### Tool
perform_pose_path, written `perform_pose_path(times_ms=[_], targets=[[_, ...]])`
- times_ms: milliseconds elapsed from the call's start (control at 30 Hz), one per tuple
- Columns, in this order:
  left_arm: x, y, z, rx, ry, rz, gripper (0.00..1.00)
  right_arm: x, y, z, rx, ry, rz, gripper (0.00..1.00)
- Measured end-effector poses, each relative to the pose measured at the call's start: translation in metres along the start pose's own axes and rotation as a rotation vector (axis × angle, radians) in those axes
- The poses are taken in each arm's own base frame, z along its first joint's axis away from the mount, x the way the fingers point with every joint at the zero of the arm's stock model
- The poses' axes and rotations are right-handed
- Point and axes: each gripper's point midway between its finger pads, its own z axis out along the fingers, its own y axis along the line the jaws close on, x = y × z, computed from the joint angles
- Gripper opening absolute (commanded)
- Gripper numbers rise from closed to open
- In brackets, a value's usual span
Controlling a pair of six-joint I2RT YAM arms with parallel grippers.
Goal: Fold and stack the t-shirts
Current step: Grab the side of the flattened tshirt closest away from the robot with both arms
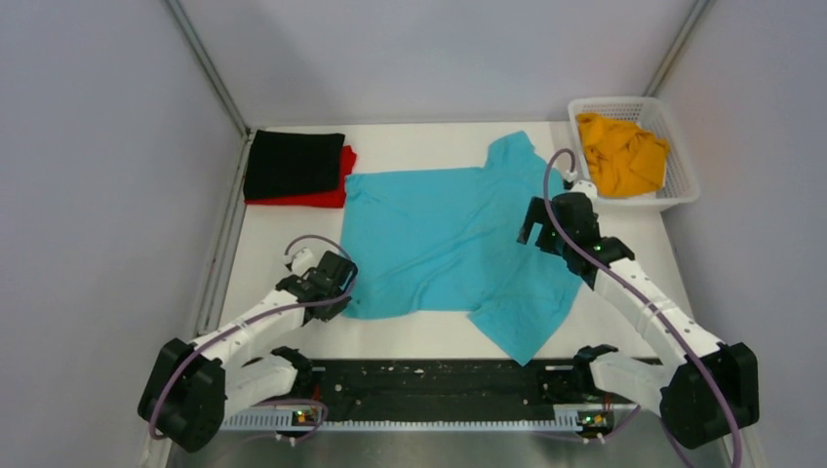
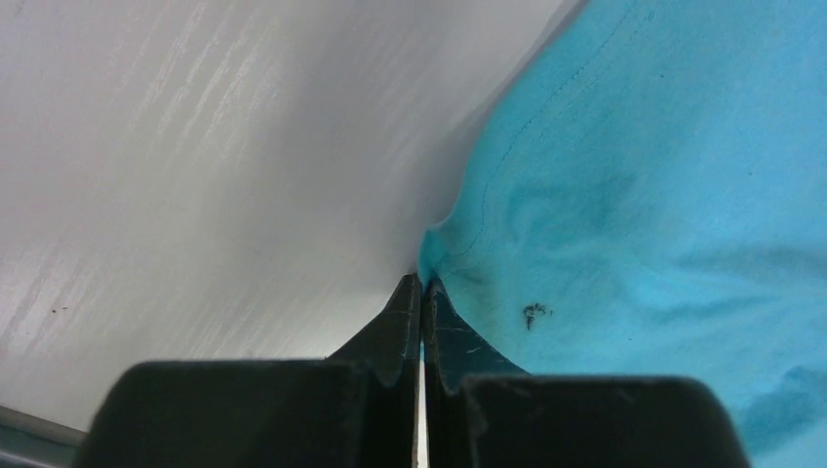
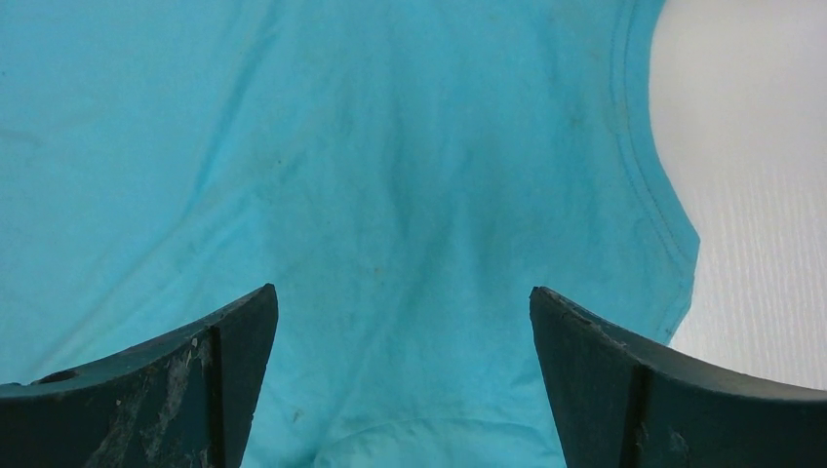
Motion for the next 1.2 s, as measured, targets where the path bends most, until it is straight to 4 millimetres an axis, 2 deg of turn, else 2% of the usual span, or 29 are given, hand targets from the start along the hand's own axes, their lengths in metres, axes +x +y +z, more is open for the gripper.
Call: perform_pose_path(times_ms=[100,200,300,367,500,633,733,900,1100,1200], targets=[[-0.001,0.001,-0.001,0.018,-0.01,-0.001,0.0,0.015,0.008,-0.008,-0.033,0.052,-0.043,0.97],[-0.004,0.003,-0.004,0.043,-0.037,-0.005,0.0,0.045,0.031,-0.022,-0.104,0.154,-0.153,0.94],[-0.008,0.003,-0.008,0.072,-0.066,-0.011,0.0,0.09,0.059,-0.048,-0.217,0.288,-0.285,0.88],[-0.011,0.002,-0.01,0.087,-0.082,-0.011,0.0,0.121,0.068,-0.069,-0.282,0.39,-0.338,0.84],[-0.011,0.005,-0.009,0.092,-0.089,-0.002,0.0,0.174,0.061,-0.102,-0.328,0.563,-0.38,0.77],[-0.01,0.005,-0.008,0.096,-0.09,0.003,0.0,0.208,0.044,-0.131,-0.32,0.694,-0.407,0.67],[-0.009,0.004,-0.008,0.108,-0.09,0.005,0.0,0.224,0.03,-0.134,-0.277,0.753,-0.397,0.62],[-0.009,-0.001,-0.008,0.138,-0.091,-0.005,0.0,0.252,-0.001,-0.119,-0.129,0.838,-0.435,0.57],[-0.006,-0.003,-0.008,0.161,-0.085,-0.011,0.0,0.257,-0.009,-0.105,-0.025,0.842,-0.472,0.39],[-0.008,-0.004,-0.01,0.17,-0.091,-0.017,0.0,0.255,-0.013,-0.102,0.026,0.835,-0.472,0.23]])
